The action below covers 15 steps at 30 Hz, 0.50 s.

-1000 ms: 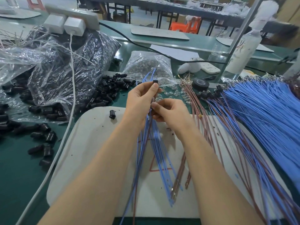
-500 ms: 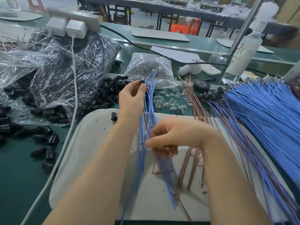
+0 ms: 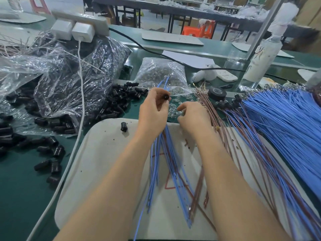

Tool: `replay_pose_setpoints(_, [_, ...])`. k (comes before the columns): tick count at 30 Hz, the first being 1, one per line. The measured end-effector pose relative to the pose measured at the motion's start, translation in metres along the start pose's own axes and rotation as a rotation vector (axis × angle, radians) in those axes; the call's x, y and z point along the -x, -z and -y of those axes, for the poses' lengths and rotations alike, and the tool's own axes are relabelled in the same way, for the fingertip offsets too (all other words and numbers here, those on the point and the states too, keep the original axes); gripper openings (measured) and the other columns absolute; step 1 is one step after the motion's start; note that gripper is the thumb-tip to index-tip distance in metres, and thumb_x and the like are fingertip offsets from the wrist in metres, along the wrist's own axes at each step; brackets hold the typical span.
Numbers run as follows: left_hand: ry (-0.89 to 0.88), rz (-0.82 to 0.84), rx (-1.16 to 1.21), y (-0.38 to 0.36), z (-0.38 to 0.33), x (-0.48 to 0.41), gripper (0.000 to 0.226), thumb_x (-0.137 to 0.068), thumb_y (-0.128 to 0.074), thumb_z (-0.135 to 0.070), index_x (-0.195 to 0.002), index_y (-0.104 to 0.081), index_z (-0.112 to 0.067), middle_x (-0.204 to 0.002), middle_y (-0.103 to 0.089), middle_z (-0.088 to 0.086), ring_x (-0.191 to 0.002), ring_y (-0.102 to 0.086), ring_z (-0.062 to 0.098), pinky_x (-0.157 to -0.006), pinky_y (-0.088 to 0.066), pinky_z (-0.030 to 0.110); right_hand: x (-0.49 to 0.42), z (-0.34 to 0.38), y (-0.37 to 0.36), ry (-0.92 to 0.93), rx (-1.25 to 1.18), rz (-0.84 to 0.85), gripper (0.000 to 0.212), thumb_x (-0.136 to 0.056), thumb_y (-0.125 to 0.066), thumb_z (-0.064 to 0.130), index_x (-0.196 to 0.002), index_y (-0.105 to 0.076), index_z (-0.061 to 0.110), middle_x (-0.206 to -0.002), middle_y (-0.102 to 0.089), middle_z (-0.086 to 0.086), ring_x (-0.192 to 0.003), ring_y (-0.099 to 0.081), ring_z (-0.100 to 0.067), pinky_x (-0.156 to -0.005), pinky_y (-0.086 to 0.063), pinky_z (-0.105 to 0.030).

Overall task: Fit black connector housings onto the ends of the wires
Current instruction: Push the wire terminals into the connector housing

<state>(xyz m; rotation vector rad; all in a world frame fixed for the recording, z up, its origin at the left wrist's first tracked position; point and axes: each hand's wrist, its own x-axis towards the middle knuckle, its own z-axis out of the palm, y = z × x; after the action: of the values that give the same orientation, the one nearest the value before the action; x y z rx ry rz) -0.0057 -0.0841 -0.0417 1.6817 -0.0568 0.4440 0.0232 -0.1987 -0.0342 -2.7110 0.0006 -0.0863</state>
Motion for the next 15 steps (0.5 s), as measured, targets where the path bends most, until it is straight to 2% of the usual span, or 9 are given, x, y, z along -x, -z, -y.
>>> replay_pose_setpoints(4, [-0.014,0.016,0.012,-0.002,0.001,0.001,0.023,-0.089,-0.048,0.006,-0.104,-0.058,-0.008,-0.099,-0.066,0.003,-0.095,-0.063,0.01,-0.091,-0.048,0.021,0.0,0.002,-0.006,0.036,0.059,-0.038,0.025,-0.089,-0.06,0.02,-0.113,-0.064,0.024,-0.119,-0.055,-0.007,-0.113,-0.051,-0.028,-0.091,-0.042,-0.032])
replay_pose_setpoints(9, [-0.012,0.019,0.031,-0.002,0.0,0.002,0.032,-0.085,-0.042,0.012,-0.101,-0.058,-0.01,-0.103,-0.068,0.004,-0.098,-0.064,0.012,-0.095,-0.048,0.025,0.001,0.001,-0.01,0.069,0.0,-0.1,0.02,-0.094,-0.055,0.025,-0.109,-0.066,0.019,-0.117,-0.055,-0.009,-0.112,-0.05,-0.029,-0.091,-0.04,-0.034])
replay_pose_setpoints(12, [-0.01,0.019,0.035,-0.002,-0.001,0.002,0.031,-0.086,-0.043,0.012,-0.101,-0.059,-0.011,-0.103,-0.068,0.003,-0.097,-0.064,0.011,-0.094,-0.048,0.024,0.001,-0.002,-0.002,0.064,-0.191,-0.181,0.018,-0.091,-0.053,0.019,-0.1,-0.067,0.013,-0.106,-0.064,-0.008,-0.097,-0.056,-0.023,-0.081,-0.04,-0.029])
replay_pose_setpoints(15, [-0.013,0.043,0.011,-0.001,-0.001,0.002,0.027,-0.089,-0.045,0.008,-0.101,-0.061,-0.01,-0.099,-0.067,-0.001,-0.094,-0.063,0.008,-0.091,-0.048,0.021,0.005,-0.005,0.013,0.021,-0.625,-0.173,0.013,-0.087,-0.053,0.013,-0.084,-0.065,0.015,-0.079,-0.07,0.001,-0.07,-0.06,-0.01,-0.068,-0.047,-0.026])
